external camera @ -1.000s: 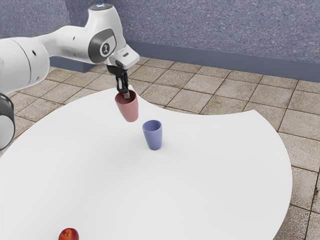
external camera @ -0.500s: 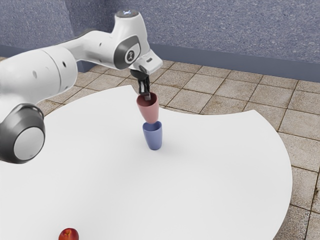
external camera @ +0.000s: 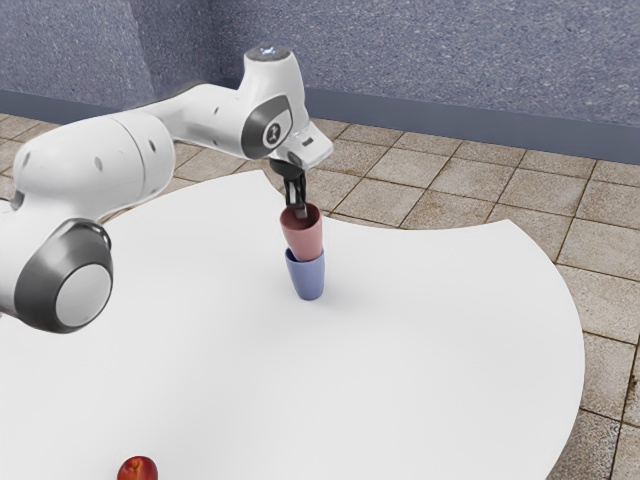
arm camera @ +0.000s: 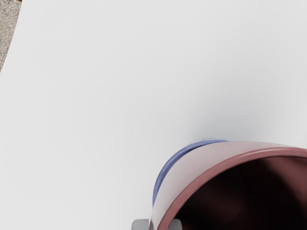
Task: Place the left cup onto the right cup
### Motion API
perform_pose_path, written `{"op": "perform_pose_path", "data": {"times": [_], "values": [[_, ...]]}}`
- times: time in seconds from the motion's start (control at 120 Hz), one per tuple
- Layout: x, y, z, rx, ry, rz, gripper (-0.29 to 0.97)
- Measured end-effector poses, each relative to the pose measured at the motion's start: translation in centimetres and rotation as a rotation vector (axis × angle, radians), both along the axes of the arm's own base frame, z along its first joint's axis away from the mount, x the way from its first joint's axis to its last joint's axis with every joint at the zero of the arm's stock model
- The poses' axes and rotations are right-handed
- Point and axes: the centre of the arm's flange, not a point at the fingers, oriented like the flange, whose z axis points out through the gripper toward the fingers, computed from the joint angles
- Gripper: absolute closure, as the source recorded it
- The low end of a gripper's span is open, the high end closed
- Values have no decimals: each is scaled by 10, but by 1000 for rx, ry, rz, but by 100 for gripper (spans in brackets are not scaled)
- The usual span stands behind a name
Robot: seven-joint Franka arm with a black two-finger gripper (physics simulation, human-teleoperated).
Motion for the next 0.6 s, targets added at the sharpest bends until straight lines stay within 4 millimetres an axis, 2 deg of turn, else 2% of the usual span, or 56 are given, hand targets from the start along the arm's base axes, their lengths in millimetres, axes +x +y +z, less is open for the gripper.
{"op": "perform_pose_path", "data": {"times": [0.05,0.2,0.308,0.5,0.6], "values": [[0,0,-1,-2,1,-1,76],[0,0,-1,-5,4,-11,42],[0,0,-1,-5,5,-18,25],[-2,-3,4,-5,5,-33,10],[-15,0,23,-12,14,-31,6]]}}
